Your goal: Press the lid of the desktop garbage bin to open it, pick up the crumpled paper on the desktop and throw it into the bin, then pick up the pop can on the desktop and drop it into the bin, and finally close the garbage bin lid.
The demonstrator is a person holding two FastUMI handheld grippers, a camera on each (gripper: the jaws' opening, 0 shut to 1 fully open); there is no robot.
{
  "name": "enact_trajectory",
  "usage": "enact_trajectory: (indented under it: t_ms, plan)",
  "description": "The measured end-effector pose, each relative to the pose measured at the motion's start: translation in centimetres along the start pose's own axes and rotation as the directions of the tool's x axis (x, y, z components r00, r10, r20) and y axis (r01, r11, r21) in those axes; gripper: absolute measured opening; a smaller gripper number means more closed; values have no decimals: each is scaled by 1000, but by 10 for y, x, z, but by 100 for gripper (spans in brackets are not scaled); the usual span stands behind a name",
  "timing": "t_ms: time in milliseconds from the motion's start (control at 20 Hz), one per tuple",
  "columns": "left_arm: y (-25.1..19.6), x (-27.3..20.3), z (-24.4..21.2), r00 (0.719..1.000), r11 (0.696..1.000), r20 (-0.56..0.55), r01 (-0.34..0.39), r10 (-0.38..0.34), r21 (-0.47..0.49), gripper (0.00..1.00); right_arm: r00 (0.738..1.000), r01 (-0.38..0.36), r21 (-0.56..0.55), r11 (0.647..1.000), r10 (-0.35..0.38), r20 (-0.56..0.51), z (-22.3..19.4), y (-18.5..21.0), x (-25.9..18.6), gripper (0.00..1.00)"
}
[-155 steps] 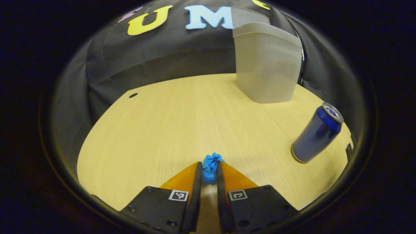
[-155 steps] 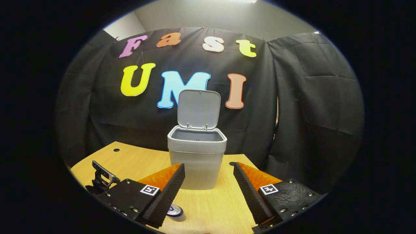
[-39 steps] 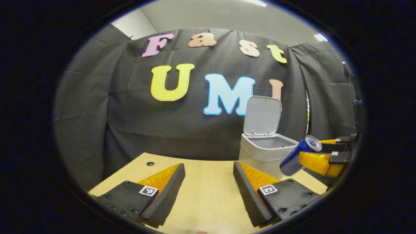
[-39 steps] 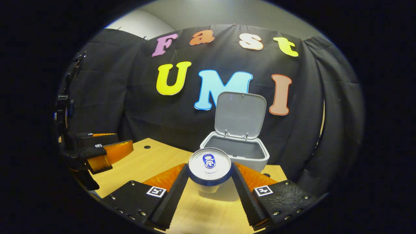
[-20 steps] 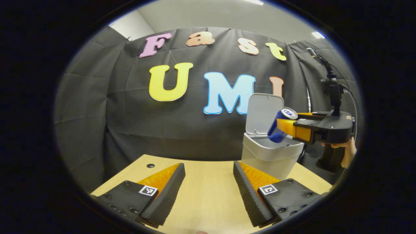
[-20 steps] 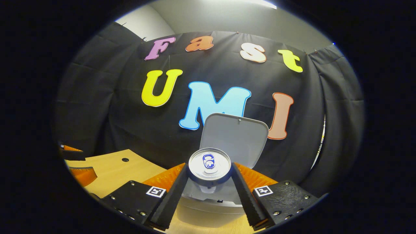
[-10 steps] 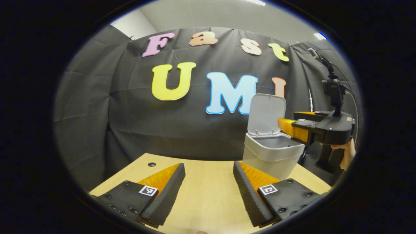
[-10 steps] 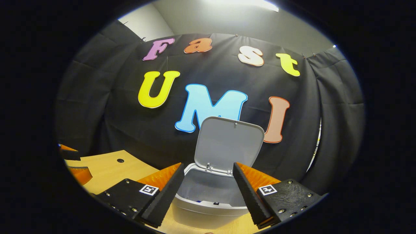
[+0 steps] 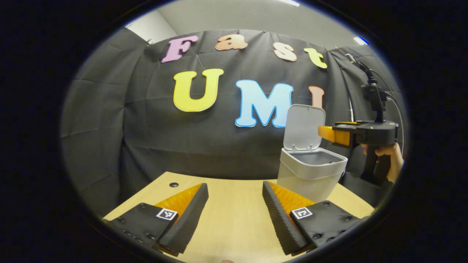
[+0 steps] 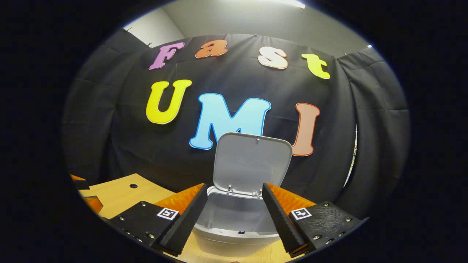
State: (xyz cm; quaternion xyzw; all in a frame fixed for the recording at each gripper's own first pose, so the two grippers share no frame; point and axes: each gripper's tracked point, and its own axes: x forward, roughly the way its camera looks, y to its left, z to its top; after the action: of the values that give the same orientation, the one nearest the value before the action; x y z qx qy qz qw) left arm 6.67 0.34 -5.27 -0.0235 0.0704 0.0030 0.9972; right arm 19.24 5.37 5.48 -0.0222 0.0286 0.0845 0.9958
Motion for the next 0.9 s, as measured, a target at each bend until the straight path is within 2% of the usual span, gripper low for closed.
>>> enact_trajectory:
  t_ms: [200, 400, 900]
  plan:
    - [7, 10, 3, 999, 998, 17, 37, -38, 54, 97, 999, 46, 38, 998, -46, 3, 28, -14, 21, 96]
    - [10, 22, 14, 995, 994, 31, 96, -98, 46, 99, 996, 83, 39, 996, -84, 7, 53, -28, 47, 96]
    - [26, 43, 21, 996, 996, 29, 87, -88, 37, 97, 990, 125, 25, 992, -126, 54, 107, -41, 106, 96]
